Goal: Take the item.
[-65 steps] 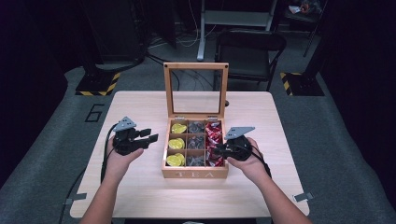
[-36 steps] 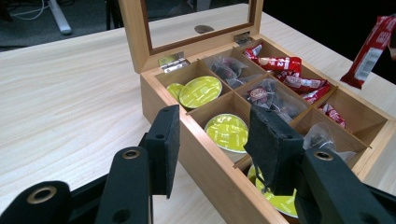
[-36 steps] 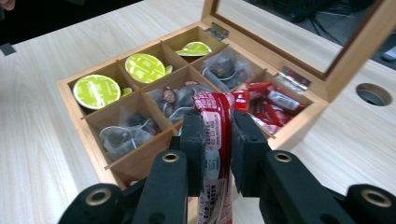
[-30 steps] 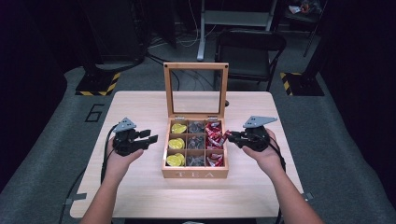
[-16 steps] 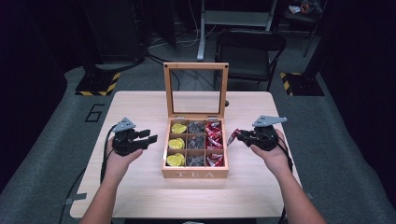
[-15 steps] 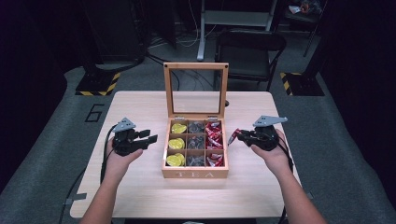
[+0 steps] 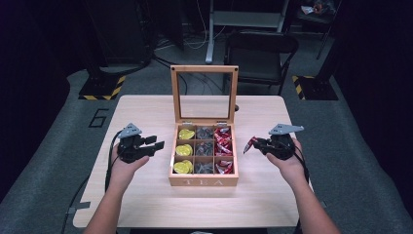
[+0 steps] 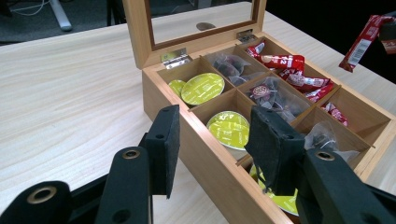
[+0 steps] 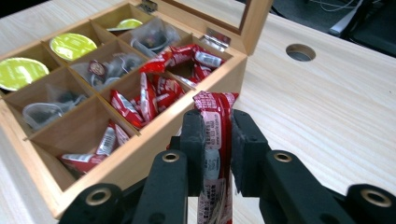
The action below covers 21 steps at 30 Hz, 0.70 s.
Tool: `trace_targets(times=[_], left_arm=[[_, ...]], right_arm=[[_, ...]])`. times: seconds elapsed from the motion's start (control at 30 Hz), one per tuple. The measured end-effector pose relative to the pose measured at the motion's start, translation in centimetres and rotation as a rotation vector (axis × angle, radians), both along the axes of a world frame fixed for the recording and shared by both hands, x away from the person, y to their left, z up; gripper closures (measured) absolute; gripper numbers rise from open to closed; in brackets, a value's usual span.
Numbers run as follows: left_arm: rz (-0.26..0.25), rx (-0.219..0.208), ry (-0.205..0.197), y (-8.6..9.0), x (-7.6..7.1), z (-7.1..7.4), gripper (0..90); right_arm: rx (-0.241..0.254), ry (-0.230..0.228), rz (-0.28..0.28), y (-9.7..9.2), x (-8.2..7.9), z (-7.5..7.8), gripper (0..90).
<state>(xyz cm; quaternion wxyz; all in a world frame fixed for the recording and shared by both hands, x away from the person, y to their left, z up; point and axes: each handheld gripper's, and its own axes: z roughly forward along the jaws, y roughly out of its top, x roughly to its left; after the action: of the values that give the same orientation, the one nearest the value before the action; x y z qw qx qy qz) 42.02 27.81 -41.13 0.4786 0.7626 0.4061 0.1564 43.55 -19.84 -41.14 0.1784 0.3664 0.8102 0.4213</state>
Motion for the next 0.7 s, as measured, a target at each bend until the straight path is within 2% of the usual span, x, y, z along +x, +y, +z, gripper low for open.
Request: trace_targets(times=[0.17,0.33,0.7], left_arm=[[0.001,-0.001,-0.003,0.0,0.0,0.0,53.6],[0.0,-0.003,-0.004,0.0,-0.1,0.0,53.6],[0.0,-0.002,-0.003,0.0,-0.1,0.0,53.6]], right_arm=[[-0.016,0.014,-0.02,-0.3,-0.1,-1.1,76.6],[0.001,0.023,-0.037,-0.6,-0.1,-2.0,76.6],[0.001,0.042,-0.071,-1.2,0.1,-4.1,76.5]])
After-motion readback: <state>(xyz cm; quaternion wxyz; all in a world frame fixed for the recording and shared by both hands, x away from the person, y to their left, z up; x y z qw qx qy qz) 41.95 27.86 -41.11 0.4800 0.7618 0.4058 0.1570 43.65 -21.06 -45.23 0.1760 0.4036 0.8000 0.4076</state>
